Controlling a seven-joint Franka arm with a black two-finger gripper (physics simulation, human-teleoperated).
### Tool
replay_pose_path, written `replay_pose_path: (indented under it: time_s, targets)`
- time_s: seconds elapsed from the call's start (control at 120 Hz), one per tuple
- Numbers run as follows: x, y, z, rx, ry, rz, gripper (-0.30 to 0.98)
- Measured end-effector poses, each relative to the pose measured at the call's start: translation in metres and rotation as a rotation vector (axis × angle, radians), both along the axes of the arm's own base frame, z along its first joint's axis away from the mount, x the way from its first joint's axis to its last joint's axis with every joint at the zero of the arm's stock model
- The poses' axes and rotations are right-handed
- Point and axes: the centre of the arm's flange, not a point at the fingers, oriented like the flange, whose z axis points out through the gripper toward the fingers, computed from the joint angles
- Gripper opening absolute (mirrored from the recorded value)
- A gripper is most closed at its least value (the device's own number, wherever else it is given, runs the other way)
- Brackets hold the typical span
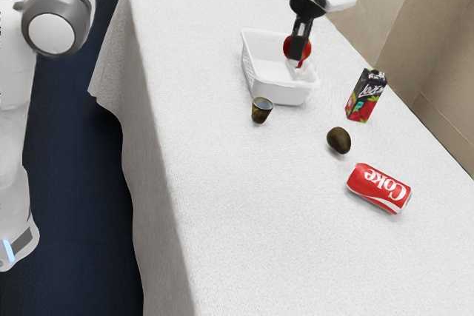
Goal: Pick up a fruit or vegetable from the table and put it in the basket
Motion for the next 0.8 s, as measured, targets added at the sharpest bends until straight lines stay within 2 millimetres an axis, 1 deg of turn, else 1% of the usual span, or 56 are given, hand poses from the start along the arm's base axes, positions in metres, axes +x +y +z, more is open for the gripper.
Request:
replay_pose_path:
  time_s: [0.108, 0.175, 0.2, 0.225, 0.275, 0.342, 0.433, 0.508, 0.575, 0.658, 0.725, 0.8]
  targets:
    - [-0.003, 0.145, 0.014, 0.014, -0.001, 0.247, 0.31]
    - [-0.011, 0.225, 0.015, 0.012, -0.001, 0.371, 0.31]
    - [-0.012, 0.250, 0.011, 0.007, 0.004, 0.405, 0.31]
    - [-0.008, 0.272, 0.006, 0.001, 0.002, 0.430, 0.31]
    - [0.004, 0.304, -0.005, -0.009, -0.003, 0.452, 0.31]
    - [0.023, 0.333, -0.025, -0.016, -0.011, 0.452, 0.31]
    - [0.036, 0.372, -0.054, -0.024, -0.017, 0.443, 0.31]
    - [0.051, 0.392, -0.082, -0.026, -0.024, 0.409, 0.30]
    - [0.058, 0.411, -0.097, -0.016, -0.049, 0.383, 0.30]
    - [0.070, 0.424, -0.113, -0.006, -0.092, 0.338, 0.30]
    - [0.081, 0.429, -0.126, 0.001, -0.127, 0.300, 0.30]
    - [0.091, 0.433, -0.133, 0.012, -0.170, 0.261, 0.31]
